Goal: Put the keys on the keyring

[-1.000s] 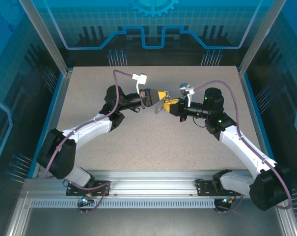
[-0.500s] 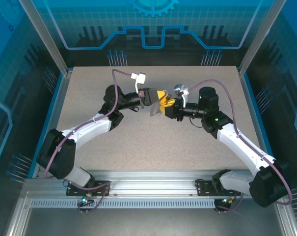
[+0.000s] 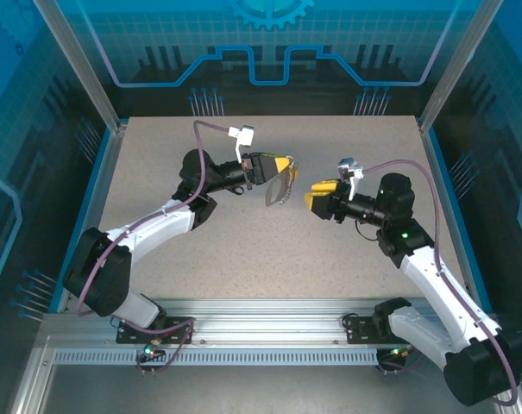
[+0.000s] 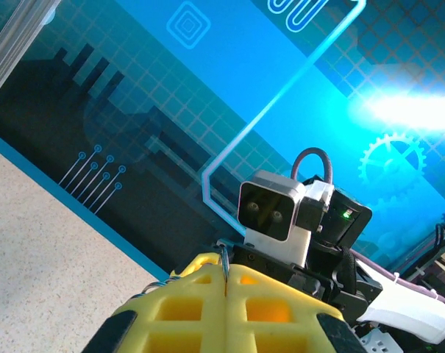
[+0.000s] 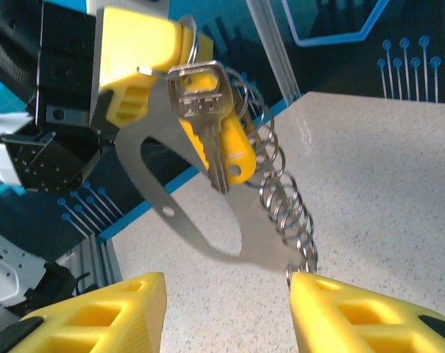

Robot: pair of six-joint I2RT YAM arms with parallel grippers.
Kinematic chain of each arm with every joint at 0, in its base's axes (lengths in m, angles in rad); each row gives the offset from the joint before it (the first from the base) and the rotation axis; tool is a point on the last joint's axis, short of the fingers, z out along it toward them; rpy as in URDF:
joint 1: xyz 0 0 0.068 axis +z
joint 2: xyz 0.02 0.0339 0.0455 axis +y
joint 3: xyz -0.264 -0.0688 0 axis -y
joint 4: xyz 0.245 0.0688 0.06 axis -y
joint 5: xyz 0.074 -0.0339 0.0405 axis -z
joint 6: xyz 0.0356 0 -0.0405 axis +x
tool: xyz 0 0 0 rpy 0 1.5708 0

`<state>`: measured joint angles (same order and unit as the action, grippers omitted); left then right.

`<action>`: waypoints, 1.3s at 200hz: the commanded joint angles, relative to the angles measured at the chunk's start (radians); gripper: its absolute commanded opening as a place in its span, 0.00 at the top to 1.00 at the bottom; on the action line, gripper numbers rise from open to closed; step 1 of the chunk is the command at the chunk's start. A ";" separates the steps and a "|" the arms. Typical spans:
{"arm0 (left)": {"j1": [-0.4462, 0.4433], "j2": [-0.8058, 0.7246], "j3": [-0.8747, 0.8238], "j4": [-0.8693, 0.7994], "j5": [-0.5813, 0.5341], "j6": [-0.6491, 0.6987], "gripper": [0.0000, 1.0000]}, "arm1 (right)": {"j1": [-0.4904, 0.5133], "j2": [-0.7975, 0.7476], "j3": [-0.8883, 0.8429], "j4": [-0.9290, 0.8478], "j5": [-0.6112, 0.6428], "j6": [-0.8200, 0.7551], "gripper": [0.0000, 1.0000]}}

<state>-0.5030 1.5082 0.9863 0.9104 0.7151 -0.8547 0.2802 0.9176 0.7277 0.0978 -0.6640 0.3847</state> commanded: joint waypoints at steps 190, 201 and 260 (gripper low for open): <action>-0.006 -0.007 -0.013 0.067 0.045 0.053 1.00 | 0.060 0.217 0.179 0.403 0.065 0.298 0.54; -0.006 -0.006 -0.012 0.069 0.045 0.054 1.00 | 0.065 0.220 0.179 0.399 0.065 0.295 0.56; -0.008 -0.006 -0.007 0.073 0.040 0.054 1.00 | 0.088 0.236 0.158 0.384 0.057 0.278 0.62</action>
<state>-0.5060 1.5082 0.9775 0.9257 0.7418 -0.8310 0.3531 1.1503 0.8787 0.4576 -0.6022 0.6769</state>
